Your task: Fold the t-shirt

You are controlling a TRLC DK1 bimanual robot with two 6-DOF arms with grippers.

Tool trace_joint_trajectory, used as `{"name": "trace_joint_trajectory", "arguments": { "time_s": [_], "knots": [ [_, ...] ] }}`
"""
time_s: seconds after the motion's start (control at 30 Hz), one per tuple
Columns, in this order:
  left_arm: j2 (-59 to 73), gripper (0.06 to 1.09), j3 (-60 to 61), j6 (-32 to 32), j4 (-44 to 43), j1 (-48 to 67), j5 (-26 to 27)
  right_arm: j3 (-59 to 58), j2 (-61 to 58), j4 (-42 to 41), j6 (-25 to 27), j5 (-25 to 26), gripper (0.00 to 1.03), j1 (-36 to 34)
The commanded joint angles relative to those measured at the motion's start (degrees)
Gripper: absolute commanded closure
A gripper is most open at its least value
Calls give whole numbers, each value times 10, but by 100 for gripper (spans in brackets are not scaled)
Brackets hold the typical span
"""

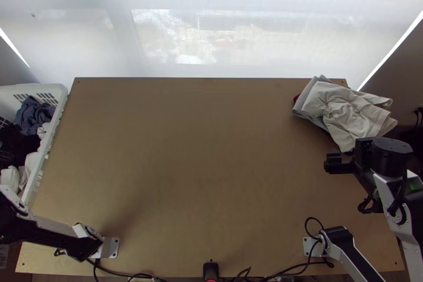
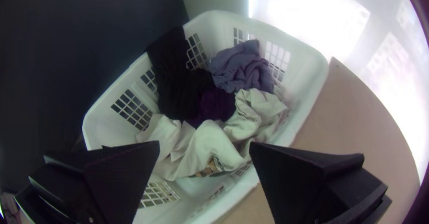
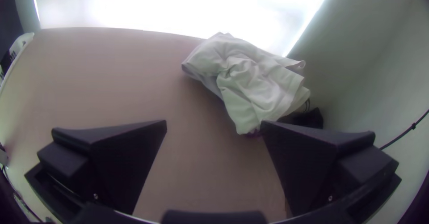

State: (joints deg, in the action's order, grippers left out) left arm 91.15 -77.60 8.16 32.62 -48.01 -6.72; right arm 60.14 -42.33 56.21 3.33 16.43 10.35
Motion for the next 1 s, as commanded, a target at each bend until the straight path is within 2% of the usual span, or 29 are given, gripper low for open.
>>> {"name": "trace_joint_trajectory", "arguments": {
  "time_s": [0.0,0.23,0.53,0.97],
  "knots": [
    [203,11,-170,-20,-3,-35,-9,13,-4,52,16,-3,5,3],
    [363,11,-322,-43,51,-16,-20,6,-4,83,26,-2,5,-4],
    [501,11,-476,-60,52,27,-22,-7,-1,114,36,-2,5,-25],
    [605,11,-522,-80,-129,54,-48,-28,-1,144,35,-3,5,-71]
  ]
}}
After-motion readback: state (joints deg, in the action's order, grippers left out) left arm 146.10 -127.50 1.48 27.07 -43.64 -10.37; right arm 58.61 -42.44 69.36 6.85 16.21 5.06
